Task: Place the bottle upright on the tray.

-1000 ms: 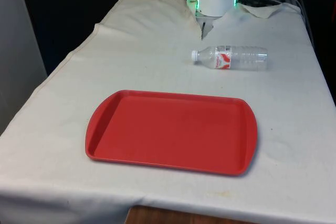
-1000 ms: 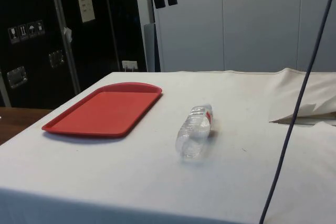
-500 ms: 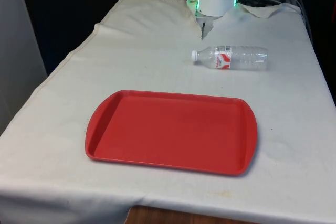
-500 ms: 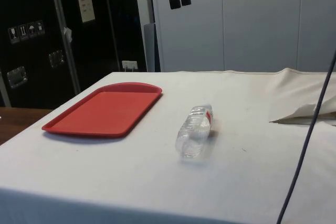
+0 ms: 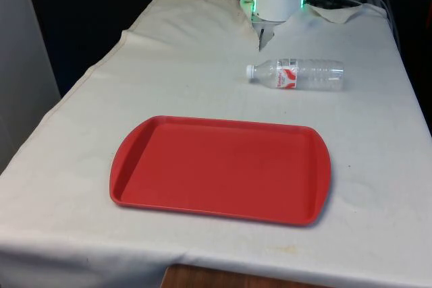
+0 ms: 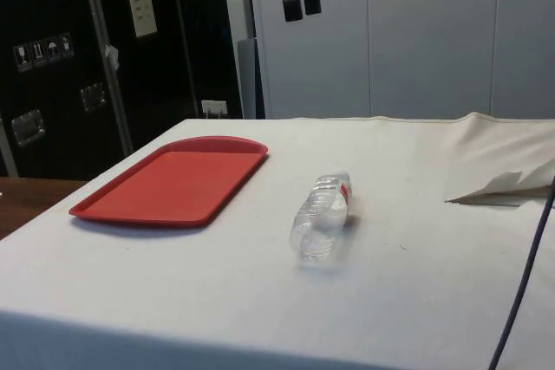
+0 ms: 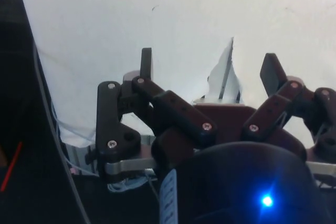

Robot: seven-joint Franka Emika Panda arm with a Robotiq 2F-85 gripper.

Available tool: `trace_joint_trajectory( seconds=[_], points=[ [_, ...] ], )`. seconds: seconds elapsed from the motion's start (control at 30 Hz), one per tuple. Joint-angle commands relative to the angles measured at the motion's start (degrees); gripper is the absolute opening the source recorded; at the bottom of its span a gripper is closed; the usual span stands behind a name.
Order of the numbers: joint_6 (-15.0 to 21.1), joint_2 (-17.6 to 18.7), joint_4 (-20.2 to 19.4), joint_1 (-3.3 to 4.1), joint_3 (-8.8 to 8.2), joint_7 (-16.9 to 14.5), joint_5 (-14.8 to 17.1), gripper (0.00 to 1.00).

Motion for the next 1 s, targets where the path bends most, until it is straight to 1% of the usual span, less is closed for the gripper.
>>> trace_joint_trajectory(
  seconds=[0.0,0.13,0.17,0.2,0.23,0.47,0.5,0.53,0.73,0.77,0.8,0.83,0.97],
  points=[
    [1.3,-0.2,-0.5,-0.17,0.23,0.9,-0.5,1.0],
    [3.3,-0.1,-1.3,-0.17,0.46,1.9,-0.6,1.0],
    [4.4,-0.1,-1.7,-0.17,0.57,2.3,-0.6,1.0],
    [3.6,0.1,-1.5,0.0,0.34,1.6,0.0,1.0],
    [4.9,-0.1,-2.1,-0.11,0.69,2.6,-0.6,1.0],
    [8.7,-0.9,-5.3,-0.17,1.6,4.2,-0.5,1.0],
    [7.5,-0.3,-4.4,0.0,1.32,3.4,0.0,1.0],
    [9.2,-1.0,-5.7,-0.17,1.72,4.5,-0.5,1.0],
    [13.3,-1.3,-8.8,-0.11,2.41,6.0,-0.3,1.0],
    [13.8,-1.3,-9.2,-0.11,2.46,6.2,-0.3,1.0],
    [12.7,-0.9,-8.5,0.0,2.23,5.4,0.0,1.0],
    [14.4,-1.3,-9.7,-0.11,2.58,6.4,-0.3,1.0],
    [17.5,-1.0,-11.7,-0.11,2.98,7.4,-0.2,1.0]
  ],
)
